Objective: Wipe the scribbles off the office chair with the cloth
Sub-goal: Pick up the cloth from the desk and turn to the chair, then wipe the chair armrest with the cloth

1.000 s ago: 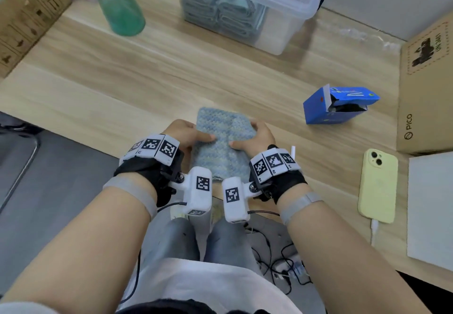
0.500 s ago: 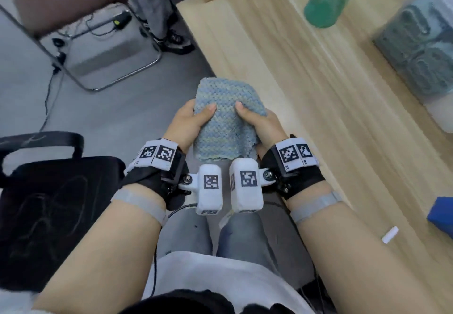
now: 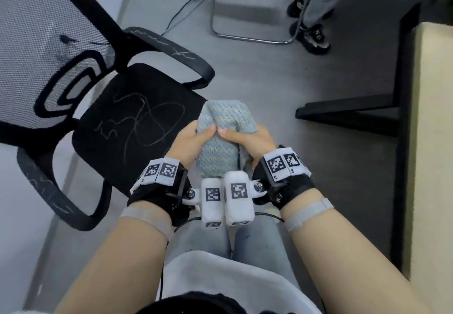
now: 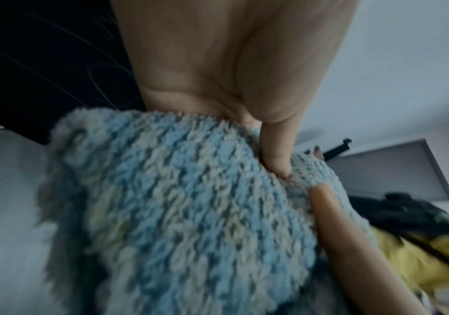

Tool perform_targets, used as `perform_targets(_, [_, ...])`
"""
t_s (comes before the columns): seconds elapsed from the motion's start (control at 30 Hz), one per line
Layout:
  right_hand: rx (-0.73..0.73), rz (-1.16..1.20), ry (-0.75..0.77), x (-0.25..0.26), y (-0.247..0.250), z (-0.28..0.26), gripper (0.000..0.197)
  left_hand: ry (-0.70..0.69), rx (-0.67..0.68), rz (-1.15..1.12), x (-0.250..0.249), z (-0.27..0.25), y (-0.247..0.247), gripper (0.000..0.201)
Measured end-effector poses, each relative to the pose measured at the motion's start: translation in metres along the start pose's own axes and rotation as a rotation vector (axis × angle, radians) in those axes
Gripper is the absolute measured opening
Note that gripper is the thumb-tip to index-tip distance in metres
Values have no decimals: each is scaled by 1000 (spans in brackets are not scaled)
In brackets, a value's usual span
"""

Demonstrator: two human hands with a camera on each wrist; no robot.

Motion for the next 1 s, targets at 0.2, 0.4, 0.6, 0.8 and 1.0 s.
perform_targets(0.2, [92, -267, -53, -28, -96, 50, 14, 36, -168, -139, 28, 1, 113, 18])
perform_targets(0.4, [271, -491, -152, -74, -175, 87, 21, 45, -423, -280, 71, -22, 196, 12])
perform_targets(0.6, [420, -736, -240, -129, -225, 104, 24, 58, -642, -408, 114, -53, 238, 24])
perform_targets(0.8, [401, -949, -51, -160, -256, 105, 10, 18, -906, -478, 156, -92, 273, 18])
perform_targets(1.0, [445, -1175, 109, -190, -298, 105, 20, -167, -1169, -829, 207, -136, 333, 24])
Point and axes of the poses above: each hand's wrist, its own z-axis towards the middle knuckle, its own y-axis out of the back of the hand, x = y × z, the point moved 4 cm from there along z, towards the middle knuckle, and after that the axes turned 5 degrees about z, right-handed, at the moved point
